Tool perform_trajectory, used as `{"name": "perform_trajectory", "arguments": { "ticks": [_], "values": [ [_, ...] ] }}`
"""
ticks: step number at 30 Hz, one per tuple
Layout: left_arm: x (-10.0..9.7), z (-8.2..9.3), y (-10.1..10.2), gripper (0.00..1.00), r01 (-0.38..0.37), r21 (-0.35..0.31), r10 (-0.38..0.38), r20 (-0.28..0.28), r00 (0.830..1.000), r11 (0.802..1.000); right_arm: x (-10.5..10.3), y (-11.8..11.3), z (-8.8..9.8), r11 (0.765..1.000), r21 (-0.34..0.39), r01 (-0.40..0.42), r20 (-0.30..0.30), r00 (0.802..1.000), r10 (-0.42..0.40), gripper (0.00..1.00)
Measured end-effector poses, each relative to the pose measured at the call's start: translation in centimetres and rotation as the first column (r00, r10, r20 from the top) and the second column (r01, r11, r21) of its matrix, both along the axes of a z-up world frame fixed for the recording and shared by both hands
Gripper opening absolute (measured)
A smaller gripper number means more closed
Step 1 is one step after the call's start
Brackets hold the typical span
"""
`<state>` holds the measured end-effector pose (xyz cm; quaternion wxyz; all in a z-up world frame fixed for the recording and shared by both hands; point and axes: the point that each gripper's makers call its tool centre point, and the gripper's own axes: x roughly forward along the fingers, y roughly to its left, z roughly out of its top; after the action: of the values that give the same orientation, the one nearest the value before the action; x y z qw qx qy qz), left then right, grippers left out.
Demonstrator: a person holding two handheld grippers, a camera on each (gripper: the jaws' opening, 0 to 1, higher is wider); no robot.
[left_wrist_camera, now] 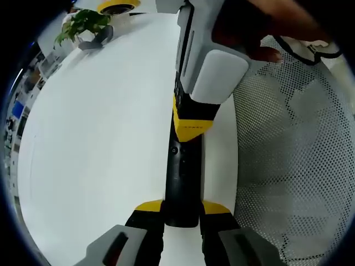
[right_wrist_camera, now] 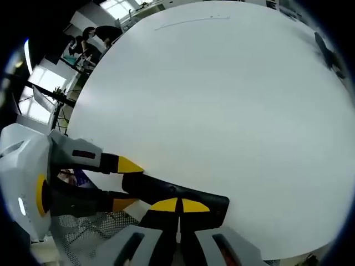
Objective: Press the specified remote control buttons in sequence, fully releasing each button before pressing the next.
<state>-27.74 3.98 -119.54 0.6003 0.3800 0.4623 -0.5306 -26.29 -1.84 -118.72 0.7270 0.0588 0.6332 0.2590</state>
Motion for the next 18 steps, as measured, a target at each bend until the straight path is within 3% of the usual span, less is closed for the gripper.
{"name": "perform_trajectory", "arguments": {
  "ticks": [8,18],
  "values": [
    [0.01,0.0,0.0,0.24,-0.01,0.004,0.01,0.008,1.0,1.0,-0.3,0.09,0.28,0.999,0.009,-0.035,0.019,0.999,0.035,0.0],
    [0.02,0.01,0.01,0.24,-0.012,-0.02,0.012,0.01,1.0,1.0,-0.95,-0.71,0.13,0.999,-0.004,-0.042,-0.008,0.999,0.042,0.0]
  ]
}}
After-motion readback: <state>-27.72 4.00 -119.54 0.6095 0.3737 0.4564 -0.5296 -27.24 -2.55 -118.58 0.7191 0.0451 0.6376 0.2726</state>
